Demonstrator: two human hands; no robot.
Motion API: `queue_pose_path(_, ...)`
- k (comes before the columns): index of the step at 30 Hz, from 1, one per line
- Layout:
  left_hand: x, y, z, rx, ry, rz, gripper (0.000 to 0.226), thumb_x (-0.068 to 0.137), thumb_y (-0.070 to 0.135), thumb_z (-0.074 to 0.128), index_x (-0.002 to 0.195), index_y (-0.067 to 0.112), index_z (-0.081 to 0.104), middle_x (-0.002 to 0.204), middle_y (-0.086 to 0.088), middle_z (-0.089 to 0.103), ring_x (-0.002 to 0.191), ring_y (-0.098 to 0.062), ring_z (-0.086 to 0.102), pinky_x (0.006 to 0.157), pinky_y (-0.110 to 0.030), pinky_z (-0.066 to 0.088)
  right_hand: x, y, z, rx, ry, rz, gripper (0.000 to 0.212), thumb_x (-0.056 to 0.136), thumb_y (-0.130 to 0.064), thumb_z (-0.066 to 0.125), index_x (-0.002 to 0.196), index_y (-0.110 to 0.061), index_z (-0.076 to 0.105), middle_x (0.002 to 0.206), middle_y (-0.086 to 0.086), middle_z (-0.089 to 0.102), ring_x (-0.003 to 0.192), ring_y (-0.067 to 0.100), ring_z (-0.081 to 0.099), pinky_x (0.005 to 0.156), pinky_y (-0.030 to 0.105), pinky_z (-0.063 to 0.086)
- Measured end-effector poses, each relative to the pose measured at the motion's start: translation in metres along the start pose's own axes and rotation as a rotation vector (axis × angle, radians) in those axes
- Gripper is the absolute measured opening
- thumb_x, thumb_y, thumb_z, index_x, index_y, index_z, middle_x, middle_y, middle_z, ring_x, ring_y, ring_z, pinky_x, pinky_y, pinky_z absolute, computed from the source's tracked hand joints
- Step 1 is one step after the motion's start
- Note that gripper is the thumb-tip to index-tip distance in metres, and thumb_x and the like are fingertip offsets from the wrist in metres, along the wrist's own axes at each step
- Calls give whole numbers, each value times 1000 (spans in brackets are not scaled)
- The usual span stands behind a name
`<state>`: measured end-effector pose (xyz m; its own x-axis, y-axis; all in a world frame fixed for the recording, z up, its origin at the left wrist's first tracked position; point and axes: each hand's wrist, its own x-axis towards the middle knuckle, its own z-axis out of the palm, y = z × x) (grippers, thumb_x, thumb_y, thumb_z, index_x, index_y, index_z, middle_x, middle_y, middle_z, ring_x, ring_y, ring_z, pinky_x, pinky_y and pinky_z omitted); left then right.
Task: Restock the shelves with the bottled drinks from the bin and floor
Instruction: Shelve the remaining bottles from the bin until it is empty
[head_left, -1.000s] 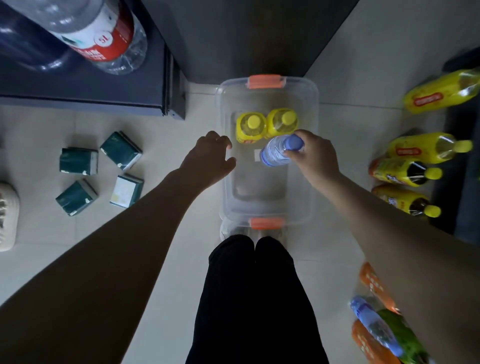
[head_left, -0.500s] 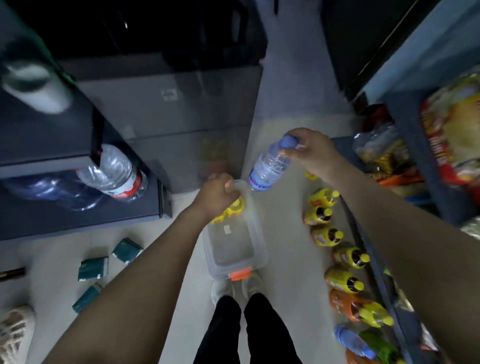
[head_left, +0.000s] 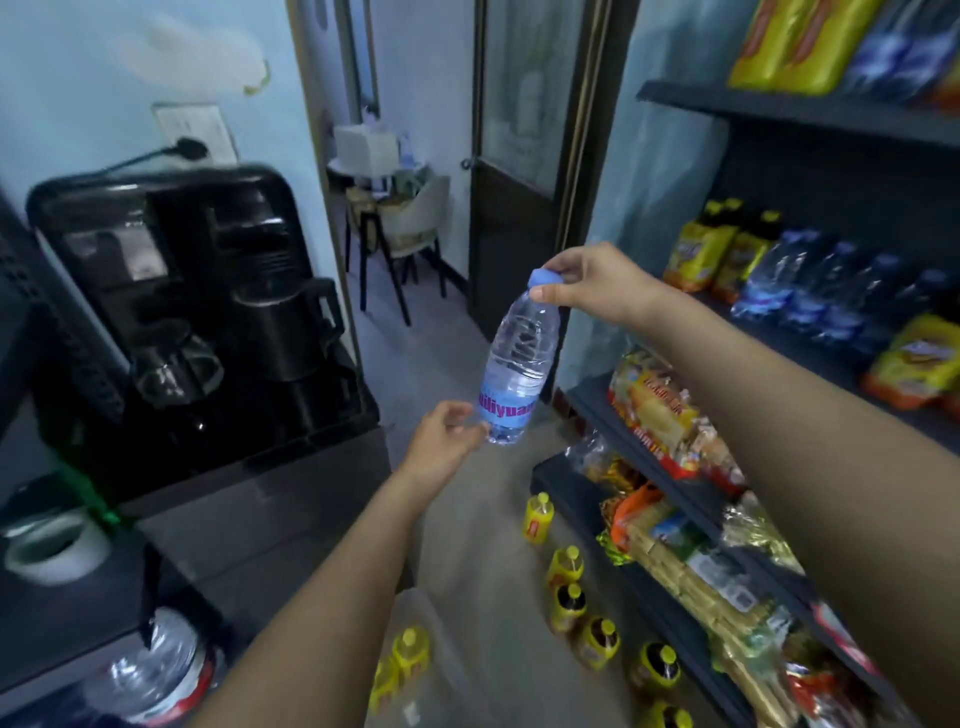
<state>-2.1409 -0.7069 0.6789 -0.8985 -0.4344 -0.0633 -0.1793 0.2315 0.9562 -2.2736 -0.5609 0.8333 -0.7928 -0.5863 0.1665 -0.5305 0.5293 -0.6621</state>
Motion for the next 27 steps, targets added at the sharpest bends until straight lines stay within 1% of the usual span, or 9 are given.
queue_pose_path(2, -1, 33, 16, -29, -7, 58, 35, 86, 13, 65, 118, 1, 53, 116, -9, 54, 93, -11, 51, 59, 1, 41, -13, -8, -38, -3, 41, -5, 42, 81, -29, 72, 114, -5, 64, 104, 7, 67, 98, 15, 62, 93, 29, 48)
queue_pose_path(4, -5, 64, 34, -68, -18, 103, 35, 86, 13, 64, 118, 1, 54, 113, -8, 55, 92, -11, 51, 61, -4, 43, -29, -13, -73, -17, 66, -23, 39, 82, -25, 71, 113, -2, 63, 104, 9, 67, 95, 14, 59, 88, 27, 46)
queue_pose_path(8, -24, 117, 75, -156, -67, 158, 29, 86, 18, 65, 112, 8, 56, 115, -4, 57, 99, -11, 54, 85, -26, 47, -64, -13, -143, 8, 154, -22, 39, 83, -25, 71, 113, -2, 63, 101, 11, 66, 92, 17, 59, 92, 41, 50)
queue_pose_path(10, -36, 138, 99, -172, -100, 173, 19, 87, 19, 65, 104, 14, 57, 113, -1, 57, 100, -11, 55, 90, -31, 46, -83, -9, -175, 23, 189, -12, 38, 84, -26, 70, 113, -4, 63, 101, 10, 65, 92, 16, 59, 91, 44, 53)
queue_pose_path(14, -59, 177, 149, -199, -180, 211, 11, 87, 20, 65, 96, 20, 58, 108, 2, 59, 100, -12, 57, 92, -35, 48, -124, 1, -232, 49, 274, 10, 41, 87, -26, 66, 120, -2, 58, 113, 14, 64, 105, 21, 62, 88, 40, 55)
queue_pose_path(17, -79, 205, 184, -277, -245, 224, 17, 87, 19, 64, 103, 17, 57, 101, 6, 59, 100, -11, 57, 92, -35, 48, -154, 8, -268, 21, 347, 9, 37, 89, -28, 64, 117, -4, 60, 111, 14, 65, 100, 19, 62, 84, 34, 55)
queue_pose_path(20, -95, 230, 215, -306, -297, 250, 24, 87, 20, 64, 109, 14, 57, 99, 9, 57, 100, -11, 56, 92, -35, 49, -184, 11, -303, -38, 438, 17, 35, 88, -30, 63, 112, -5, 63, 107, 15, 66, 98, 23, 61, 82, 35, 52)
queue_pose_path(25, -106, 260, 256, -330, -399, 304, 15, 88, 22, 64, 102, 20, 58, 107, 4, 58, 106, -13, 56, 90, -33, 49, -228, 16, -352, -90, 573, 47, 29, 90, -30, 62, 103, -5, 67, 107, 21, 66, 94, 23, 63, 80, 38, 52)
queue_pose_path(27, -107, 273, 270, -323, -433, 339, 18, 89, 23, 62, 106, 19, 57, 113, 1, 57, 108, -13, 56, 88, -30, 49, -242, 17, -368, -99, 623, 59, 27, 91, -30, 60, 102, -6, 67, 101, 10, 67, 92, 16, 62, 77, 32, 53)
